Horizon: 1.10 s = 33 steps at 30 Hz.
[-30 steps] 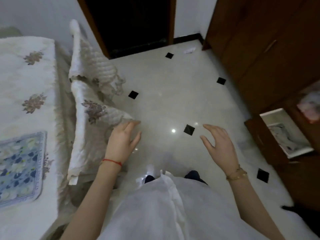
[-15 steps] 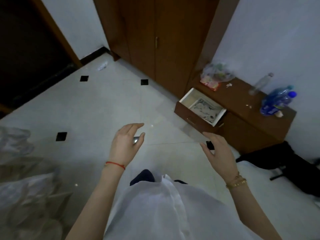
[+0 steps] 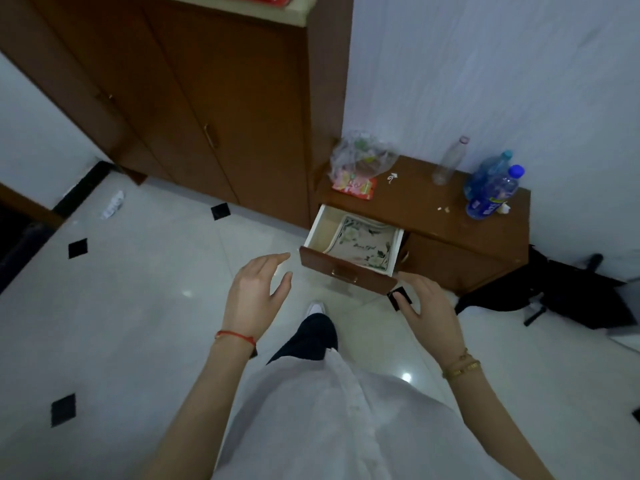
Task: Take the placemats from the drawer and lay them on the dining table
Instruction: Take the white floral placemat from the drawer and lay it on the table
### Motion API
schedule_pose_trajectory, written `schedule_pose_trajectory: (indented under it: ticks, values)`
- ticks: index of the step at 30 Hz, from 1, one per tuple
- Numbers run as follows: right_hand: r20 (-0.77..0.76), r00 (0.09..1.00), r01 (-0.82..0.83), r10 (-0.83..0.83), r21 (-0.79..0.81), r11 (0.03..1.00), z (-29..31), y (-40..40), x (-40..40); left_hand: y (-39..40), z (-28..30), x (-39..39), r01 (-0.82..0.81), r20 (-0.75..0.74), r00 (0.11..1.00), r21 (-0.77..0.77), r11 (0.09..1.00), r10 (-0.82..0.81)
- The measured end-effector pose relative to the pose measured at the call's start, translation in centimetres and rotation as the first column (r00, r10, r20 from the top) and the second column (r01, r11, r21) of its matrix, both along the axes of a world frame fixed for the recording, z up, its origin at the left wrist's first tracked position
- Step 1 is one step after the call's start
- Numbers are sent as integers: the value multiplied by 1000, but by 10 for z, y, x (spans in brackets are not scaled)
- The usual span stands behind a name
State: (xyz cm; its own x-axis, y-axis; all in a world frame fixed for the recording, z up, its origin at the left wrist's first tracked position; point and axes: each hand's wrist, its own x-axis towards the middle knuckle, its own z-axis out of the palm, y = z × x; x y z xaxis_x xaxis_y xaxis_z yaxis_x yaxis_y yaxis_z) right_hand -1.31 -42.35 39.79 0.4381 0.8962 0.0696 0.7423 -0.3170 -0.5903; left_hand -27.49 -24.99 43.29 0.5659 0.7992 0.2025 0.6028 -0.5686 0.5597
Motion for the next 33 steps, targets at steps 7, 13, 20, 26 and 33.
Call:
schedule_pose_trajectory:
  ticks: [7,13,20,26,33]
  values:
    - [-14,985,174,-174,-6,985,0,80,36,120,2,65,162,0,987,55,985,-162]
    - [-39,961,270,-273,-66,961,-13,117,69,175,-8,116,258,-12,966,-11,966,-258]
    - [-84,940,313,-330,-164,935,-47,133,105,194,-40,162,255,-47,965,-75,964,-259]
    - [-108,940,294,-325,-234,927,-103,143,131,211,-100,195,239,-106,961,-144,960,-255]
    - [-106,932,314,-347,-240,918,-223,161,155,221,-222,235,265,-124,948,-197,944,-293]
